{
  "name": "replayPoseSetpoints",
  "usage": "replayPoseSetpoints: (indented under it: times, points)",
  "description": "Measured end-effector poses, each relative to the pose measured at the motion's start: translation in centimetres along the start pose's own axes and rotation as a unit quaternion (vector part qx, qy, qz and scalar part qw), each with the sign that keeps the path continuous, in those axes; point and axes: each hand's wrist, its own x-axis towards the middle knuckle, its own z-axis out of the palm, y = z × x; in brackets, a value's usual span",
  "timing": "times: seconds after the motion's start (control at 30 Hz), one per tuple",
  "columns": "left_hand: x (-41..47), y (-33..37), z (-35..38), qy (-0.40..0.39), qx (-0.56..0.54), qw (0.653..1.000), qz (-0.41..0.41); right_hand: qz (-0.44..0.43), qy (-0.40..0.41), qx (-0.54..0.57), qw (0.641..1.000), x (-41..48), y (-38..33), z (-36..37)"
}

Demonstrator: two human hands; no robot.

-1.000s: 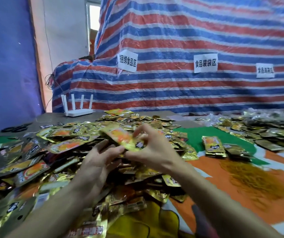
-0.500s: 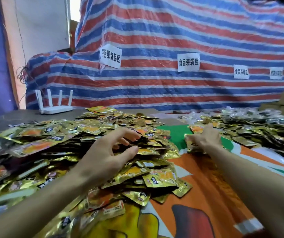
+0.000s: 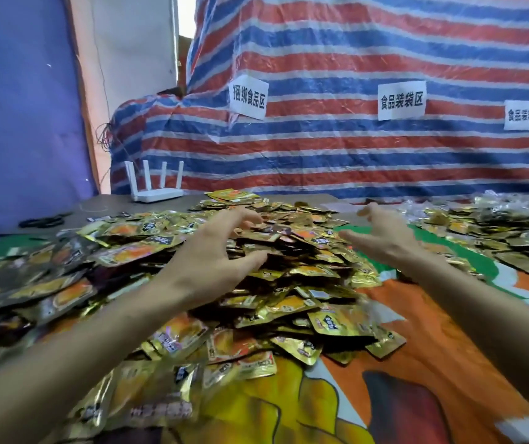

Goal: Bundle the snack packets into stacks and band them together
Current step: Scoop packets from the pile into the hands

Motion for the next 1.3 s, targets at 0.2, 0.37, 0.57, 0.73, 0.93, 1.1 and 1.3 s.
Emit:
replayPoseSetpoints:
  times: [0.2, 0.37, 0.57, 0.73, 0.93, 1.1, 1.3]
  points:
    - [-4.3, -3.4, -4.8, -0.123, 0.154, 0.976, -0.097, -0.216, -0.282, 0.051, 0.933, -5.9, -8.9, -1.9]
    - [-10.0, -3.5, -6.0, -0.262, 0.235, 0.934, -0.066, -0.269, -0.250, -0.157, 0.917, -9.4, -9.4, -1.4]
    - [-12.2, -3.4, -6.1, -0.255, 0.368, 0.892, -0.061, -0.227, -0.269, -0.201, 0.914, -12.4, -8.6, 1.2]
    - [-10.4, -3.6, -5.0, -0.303, 0.369, 0.876, -0.073, -0.242, -0.201, -0.194, 0.929, -12.9, -9.1, 3.8]
    - [-8.0, -3.6, -1.9, -0.291, 0.367, 0.883, -0.040, -0.223, -0.133, -0.185, 0.948, -12.4, -9.2, 5.6]
    - [-6.2, -4.4, -0.3, -0.207, 0.335, 0.916, -0.076, -0.229, -0.091, -0.138, 0.959, -11.4, -8.8, 6.0]
    - [-4.5, -6.2, 0.6, -0.128, 0.301, 0.943, -0.064, -0.197, -0.047, -0.066, 0.977, -9.9, -9.3, 6.9]
